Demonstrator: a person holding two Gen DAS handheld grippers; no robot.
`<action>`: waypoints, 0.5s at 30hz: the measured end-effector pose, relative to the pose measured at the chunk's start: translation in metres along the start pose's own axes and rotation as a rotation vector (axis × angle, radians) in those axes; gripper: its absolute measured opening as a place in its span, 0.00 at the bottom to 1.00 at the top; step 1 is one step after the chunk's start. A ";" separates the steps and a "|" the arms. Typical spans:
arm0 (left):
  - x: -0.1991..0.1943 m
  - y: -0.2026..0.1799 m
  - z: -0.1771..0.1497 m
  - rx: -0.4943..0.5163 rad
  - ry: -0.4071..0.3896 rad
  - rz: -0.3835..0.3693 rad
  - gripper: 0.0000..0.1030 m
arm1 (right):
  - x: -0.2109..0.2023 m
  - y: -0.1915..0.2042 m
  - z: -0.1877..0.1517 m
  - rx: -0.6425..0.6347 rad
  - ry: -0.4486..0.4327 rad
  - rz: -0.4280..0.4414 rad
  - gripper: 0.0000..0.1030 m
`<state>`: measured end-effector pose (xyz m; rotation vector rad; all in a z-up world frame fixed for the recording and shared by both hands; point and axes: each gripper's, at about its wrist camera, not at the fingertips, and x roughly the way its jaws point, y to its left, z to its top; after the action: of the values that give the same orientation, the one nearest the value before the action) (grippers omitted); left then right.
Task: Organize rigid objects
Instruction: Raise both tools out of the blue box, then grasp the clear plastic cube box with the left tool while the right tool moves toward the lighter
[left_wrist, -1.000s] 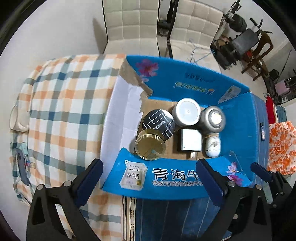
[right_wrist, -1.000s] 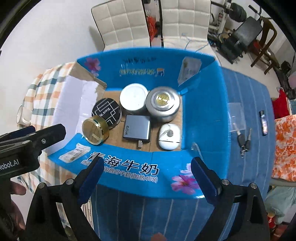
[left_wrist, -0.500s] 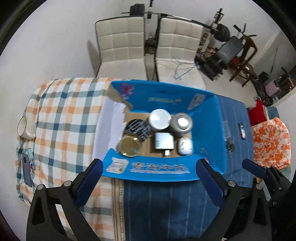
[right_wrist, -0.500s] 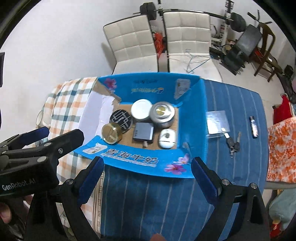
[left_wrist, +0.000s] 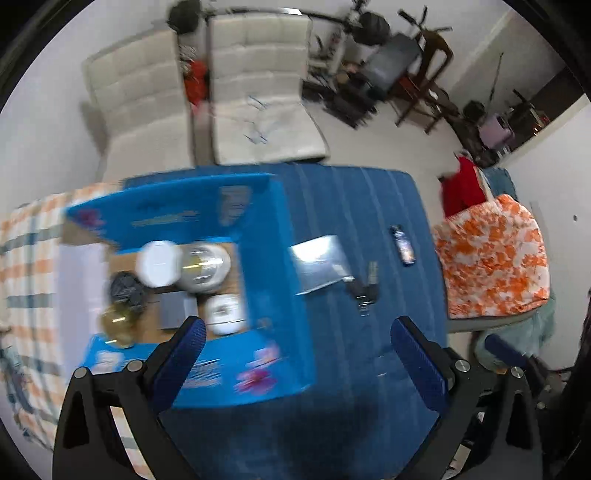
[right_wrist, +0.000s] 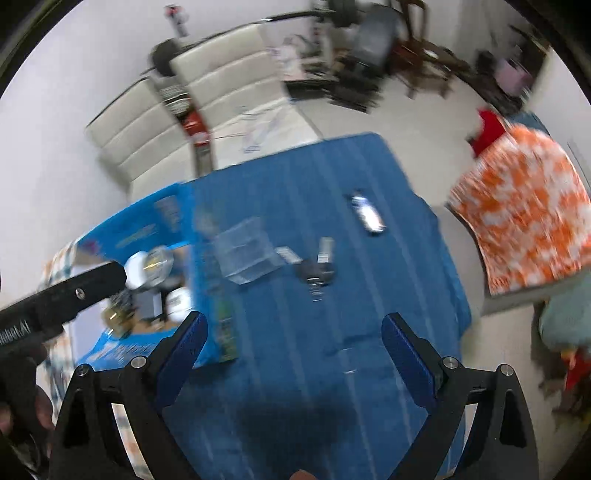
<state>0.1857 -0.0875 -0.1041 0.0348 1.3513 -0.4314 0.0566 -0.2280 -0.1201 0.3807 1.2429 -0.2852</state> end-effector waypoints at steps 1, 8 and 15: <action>0.014 -0.010 0.010 0.005 0.026 0.001 1.00 | 0.007 -0.015 0.003 0.024 0.008 -0.001 0.94; 0.114 -0.051 0.060 0.033 0.204 0.103 1.00 | 0.049 -0.085 0.036 0.103 0.017 -0.036 0.94; 0.174 -0.090 0.080 0.109 0.237 0.208 1.00 | 0.089 -0.101 0.051 0.093 0.064 -0.036 0.94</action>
<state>0.2584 -0.2406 -0.2309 0.3223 1.5375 -0.3319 0.0858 -0.3416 -0.2042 0.4510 1.3030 -0.3650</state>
